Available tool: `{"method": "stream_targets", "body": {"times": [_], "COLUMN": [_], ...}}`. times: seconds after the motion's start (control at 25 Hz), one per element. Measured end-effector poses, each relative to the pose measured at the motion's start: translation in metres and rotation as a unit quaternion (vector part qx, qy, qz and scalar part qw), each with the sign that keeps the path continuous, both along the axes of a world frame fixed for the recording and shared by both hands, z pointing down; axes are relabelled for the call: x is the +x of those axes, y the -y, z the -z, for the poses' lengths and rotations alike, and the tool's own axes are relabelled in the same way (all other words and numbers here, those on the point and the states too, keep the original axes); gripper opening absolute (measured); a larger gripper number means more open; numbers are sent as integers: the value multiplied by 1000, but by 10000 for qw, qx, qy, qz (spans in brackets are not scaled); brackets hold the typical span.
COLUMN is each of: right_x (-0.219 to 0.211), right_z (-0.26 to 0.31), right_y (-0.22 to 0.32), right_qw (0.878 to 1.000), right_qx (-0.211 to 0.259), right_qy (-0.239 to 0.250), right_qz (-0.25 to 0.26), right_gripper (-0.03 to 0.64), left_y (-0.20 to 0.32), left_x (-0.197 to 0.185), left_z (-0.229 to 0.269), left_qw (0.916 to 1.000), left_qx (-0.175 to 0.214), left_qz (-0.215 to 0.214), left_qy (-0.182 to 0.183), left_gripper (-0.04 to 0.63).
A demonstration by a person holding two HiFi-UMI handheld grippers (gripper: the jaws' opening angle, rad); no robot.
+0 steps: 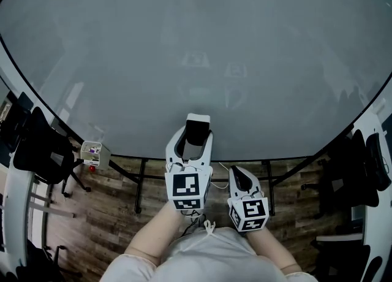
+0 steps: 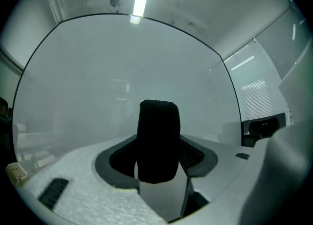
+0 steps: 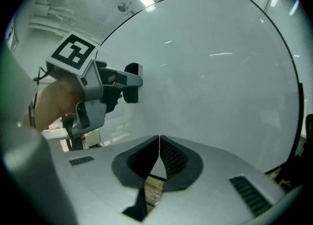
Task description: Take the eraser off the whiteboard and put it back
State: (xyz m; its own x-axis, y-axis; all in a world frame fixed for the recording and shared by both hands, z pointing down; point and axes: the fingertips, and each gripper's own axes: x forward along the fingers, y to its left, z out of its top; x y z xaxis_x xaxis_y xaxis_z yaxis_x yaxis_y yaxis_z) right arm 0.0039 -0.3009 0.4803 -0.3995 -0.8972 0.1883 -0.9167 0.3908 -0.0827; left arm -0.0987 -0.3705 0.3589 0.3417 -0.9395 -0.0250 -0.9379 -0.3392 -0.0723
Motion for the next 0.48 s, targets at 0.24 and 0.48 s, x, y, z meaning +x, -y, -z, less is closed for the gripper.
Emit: {"method": "stream_targets", "body": {"times": [0.24,0.48], "right_x": [2,4], "right_z": [1,-1], "right_y": [6,11], "right_qw": [10000,10000], "right_qx": [14,-19], "right_qy": [-15,41], "right_qz": [-34,-22], "right_gripper": [28,28], "left_y": [17,28], "left_x": [0,-1], "left_z": [8,5], "left_qw": [9999,9998], "left_qx": [61,22], "left_qz": [58,208], "left_qy": [75,53], "left_gripper": [245,245]}}
